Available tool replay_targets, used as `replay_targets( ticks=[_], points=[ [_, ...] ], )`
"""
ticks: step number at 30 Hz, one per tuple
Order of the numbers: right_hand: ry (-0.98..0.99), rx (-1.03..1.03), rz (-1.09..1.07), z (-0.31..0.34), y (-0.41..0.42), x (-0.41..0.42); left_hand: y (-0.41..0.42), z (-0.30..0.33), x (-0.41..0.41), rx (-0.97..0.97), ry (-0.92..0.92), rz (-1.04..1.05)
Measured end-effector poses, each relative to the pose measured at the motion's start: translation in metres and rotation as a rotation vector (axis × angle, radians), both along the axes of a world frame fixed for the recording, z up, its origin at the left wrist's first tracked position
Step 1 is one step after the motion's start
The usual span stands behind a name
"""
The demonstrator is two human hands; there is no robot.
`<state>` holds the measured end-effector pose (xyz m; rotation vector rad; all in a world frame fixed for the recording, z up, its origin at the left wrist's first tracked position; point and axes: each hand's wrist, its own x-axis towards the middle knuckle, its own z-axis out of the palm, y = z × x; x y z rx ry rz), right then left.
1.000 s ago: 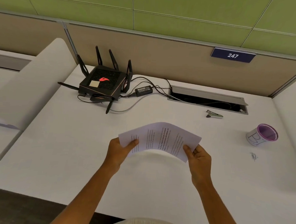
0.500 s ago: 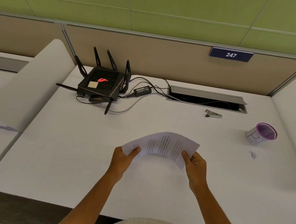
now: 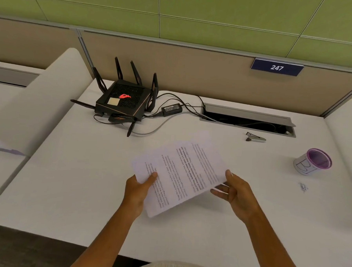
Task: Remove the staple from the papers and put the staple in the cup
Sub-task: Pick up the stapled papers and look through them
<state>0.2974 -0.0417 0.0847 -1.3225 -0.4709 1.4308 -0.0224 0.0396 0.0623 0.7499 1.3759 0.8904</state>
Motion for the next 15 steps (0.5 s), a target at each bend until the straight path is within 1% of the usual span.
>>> replay_targets(
  ticks=[2, 3, 6, 9, 12, 15],
  points=[
    [0.135, 0.034, -0.029, 0.000, -0.001, -0.013, -0.008, 0.001, 0.004, -0.028, -0.125, 0.054],
    [0.143, 0.042, -0.036, 0.001, -0.001, -0.023, -0.012, 0.002, 0.007, -0.048, -0.175, 0.077],
    [-0.011, 0.041, -0.037, 0.002, 0.001, -0.058, -0.026, 0.003, 0.021, -0.113, -0.240, 0.107],
    [-0.144, -0.013, -0.089, 0.002, 0.004, -0.082, -0.038, 0.004, 0.034, -0.127, -0.240, 0.093],
    [-0.211, -0.038, -0.111, 0.005, 0.007, -0.084, -0.041, 0.009, 0.032, -0.119, -0.286, 0.061],
    [-0.314, -0.063, -0.085, 0.011, 0.011, -0.072, -0.029, 0.012, 0.008, -0.122, -0.369, -0.032]
  ],
)
